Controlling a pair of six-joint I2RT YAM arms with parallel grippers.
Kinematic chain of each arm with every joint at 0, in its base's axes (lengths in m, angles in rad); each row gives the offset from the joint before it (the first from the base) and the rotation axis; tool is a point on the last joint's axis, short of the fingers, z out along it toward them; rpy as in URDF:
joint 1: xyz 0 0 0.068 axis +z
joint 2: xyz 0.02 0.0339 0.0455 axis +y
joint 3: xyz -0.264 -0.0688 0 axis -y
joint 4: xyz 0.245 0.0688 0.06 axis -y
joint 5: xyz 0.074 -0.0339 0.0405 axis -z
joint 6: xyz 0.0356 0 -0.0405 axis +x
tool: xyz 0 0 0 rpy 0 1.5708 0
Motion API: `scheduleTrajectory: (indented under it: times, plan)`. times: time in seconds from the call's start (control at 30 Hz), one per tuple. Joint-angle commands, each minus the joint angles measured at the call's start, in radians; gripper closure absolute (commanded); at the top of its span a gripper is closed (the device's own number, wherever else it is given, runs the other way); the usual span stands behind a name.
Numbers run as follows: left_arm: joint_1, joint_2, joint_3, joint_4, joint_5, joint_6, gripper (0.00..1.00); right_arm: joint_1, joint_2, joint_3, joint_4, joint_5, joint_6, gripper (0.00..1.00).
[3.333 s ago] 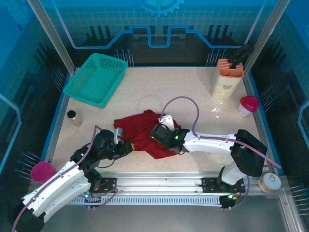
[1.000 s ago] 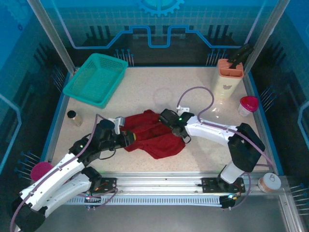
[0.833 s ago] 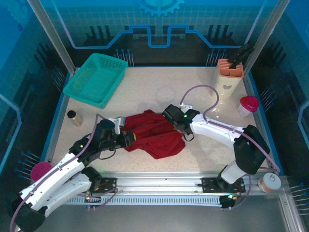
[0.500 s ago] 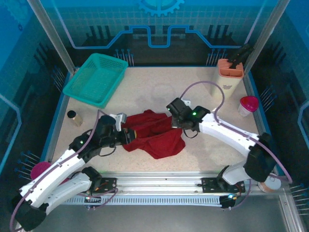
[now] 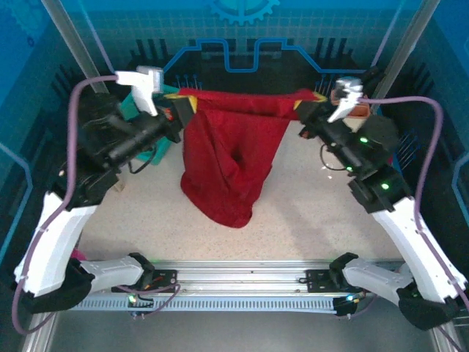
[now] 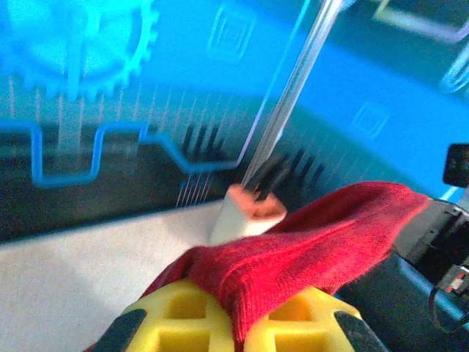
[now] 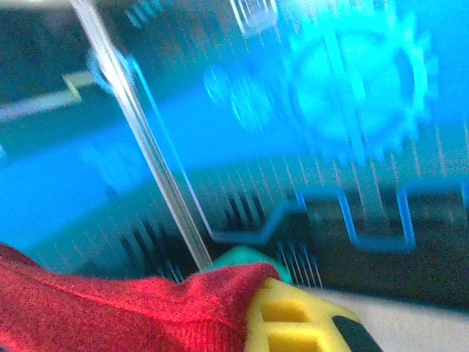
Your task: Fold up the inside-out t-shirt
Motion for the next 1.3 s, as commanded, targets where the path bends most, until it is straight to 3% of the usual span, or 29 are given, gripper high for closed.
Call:
scheduleTrajectory:
  times: [0.0, 0.03, 0.13, 0.3, 0.43, 0.5, 0.6, 0.67, 0.73, 0.9, 1.03, 1.13, 1.2, 1.27]
  plan:
    - [0.005, -0.069, -0.034, 0.105, 0.202, 0.024, 1.0, -0.013, -0.084, 0.088, 0.056, 0.0, -0.053, 1.0]
    - [0.002, -0.1, -0.072, 0.177, 0.32, 0.007, 1.0, -0.014, -0.111, 0.095, 0.023, -0.031, -0.056, 1.0]
    - [-0.007, -0.177, -0.144, 0.319, 0.498, -0.055, 1.0, -0.013, -0.196, 0.103, -0.031, -0.153, -0.051, 1.0]
    - [-0.007, -0.254, -0.163, 0.4, 0.515, 0.013, 1.0, -0.013, -0.275, 0.118, -0.002, -0.152, 0.069, 1.0]
    - [-0.007, -0.207, -0.135, 0.43, 0.517, 0.034, 1.0, -0.013, -0.2, 0.202, -0.046, -0.074, 0.105, 1.0]
    - [-0.007, -0.166, -0.13, 0.424, 0.458, 0.067, 1.0, -0.013, -0.139, 0.232, -0.085, 0.02, 0.083, 1.0]
    - [-0.005, -0.102, -0.13, 0.365, 0.181, 0.142, 1.0, -0.019, -0.026, 0.273, -0.14, 0.185, 0.023, 1.0]
    - [0.006, -0.056, -0.143, 0.37, 0.005, 0.222, 1.0, -0.047, 0.054, 0.287, -0.141, 0.214, -0.01, 1.0]
    - [0.061, 0.009, -0.137, 0.367, -0.073, 0.263, 1.0, -0.11, 0.141, 0.291, -0.129, 0.178, 0.007, 1.0]
    - [0.273, 0.171, -0.042, 0.321, 0.079, 0.139, 1.0, -0.267, 0.343, 0.325, -0.09, 0.035, 0.162, 1.0]
    - [0.296, 0.25, 0.186, 0.16, 0.117, 0.232, 1.0, -0.349, 0.445, 0.435, -0.096, -0.17, 0.227, 1.0]
    - [0.298, 0.222, 0.254, 0.162, 0.171, 0.282, 1.0, -0.368, 0.401, 0.412, -0.019, -0.214, 0.245, 1.0]
    - [0.298, 0.167, 0.236, 0.192, 0.368, 0.328, 1.0, -0.373, 0.331, 0.376, 0.022, -0.238, 0.245, 1.0]
    - [0.298, 0.093, 0.188, 0.205, 0.566, 0.348, 1.0, -0.385, 0.24, 0.301, 0.131, -0.347, 0.258, 1.0]
